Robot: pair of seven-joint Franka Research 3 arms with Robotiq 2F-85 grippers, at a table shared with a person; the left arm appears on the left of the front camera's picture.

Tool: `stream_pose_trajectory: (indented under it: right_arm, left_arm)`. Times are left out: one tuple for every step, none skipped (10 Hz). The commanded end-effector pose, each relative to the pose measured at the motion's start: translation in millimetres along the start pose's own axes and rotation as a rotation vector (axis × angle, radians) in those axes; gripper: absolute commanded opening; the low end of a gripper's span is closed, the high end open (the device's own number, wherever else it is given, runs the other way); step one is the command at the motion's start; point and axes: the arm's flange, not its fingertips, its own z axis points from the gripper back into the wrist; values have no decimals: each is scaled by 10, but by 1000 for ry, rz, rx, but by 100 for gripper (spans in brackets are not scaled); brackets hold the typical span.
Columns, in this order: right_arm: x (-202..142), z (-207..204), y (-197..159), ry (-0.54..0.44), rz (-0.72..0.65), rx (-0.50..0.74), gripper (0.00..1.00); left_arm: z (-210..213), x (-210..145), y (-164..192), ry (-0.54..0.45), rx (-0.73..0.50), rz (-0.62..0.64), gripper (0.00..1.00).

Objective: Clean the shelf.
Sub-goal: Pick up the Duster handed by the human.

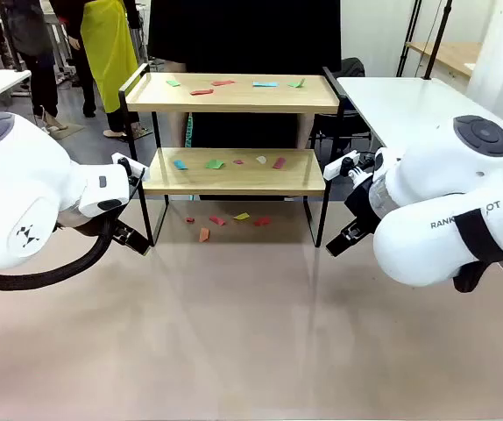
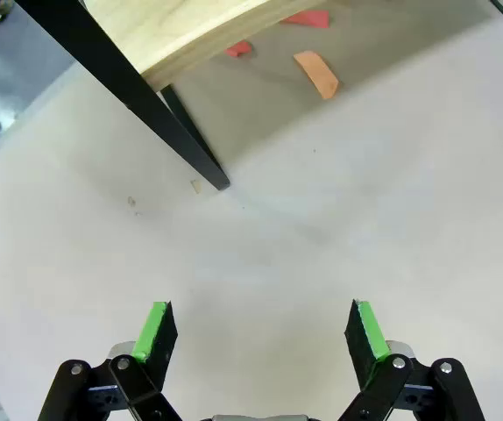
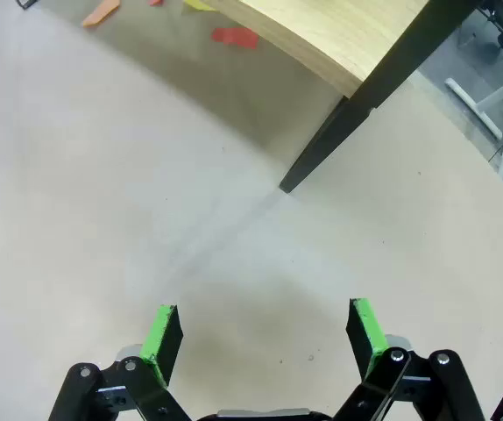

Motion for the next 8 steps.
stream_pose_trajectory:
  right_arm:
    - [0,0,0,0,0,0,100]
    - [0,0,0,0,0,0,100]
    - [0,0,0,0,0,0,100]
    - [0,0,0,0,0,0,100]
    - [0,0,0,0,0,0,100]
    - [0,0,0,0,0,0,100]
    - [0,0,0,0,0,0,100]
    - [0,0,0,0,0,0,100]
  left_arm:
    - [1,1,0,0,0,0,100]
    - [1,1,0,0,0,0,100]
    - [1,1,0,0,0,0,100]
    - [1,1,0,0,0,0,100]
    - [1,1,0,0,0,0,100]
    - [1,1,0,0,0,0,100]
    - [1,1,0,0,0,0,100]
    - [1,1,0,0,0,0,100]
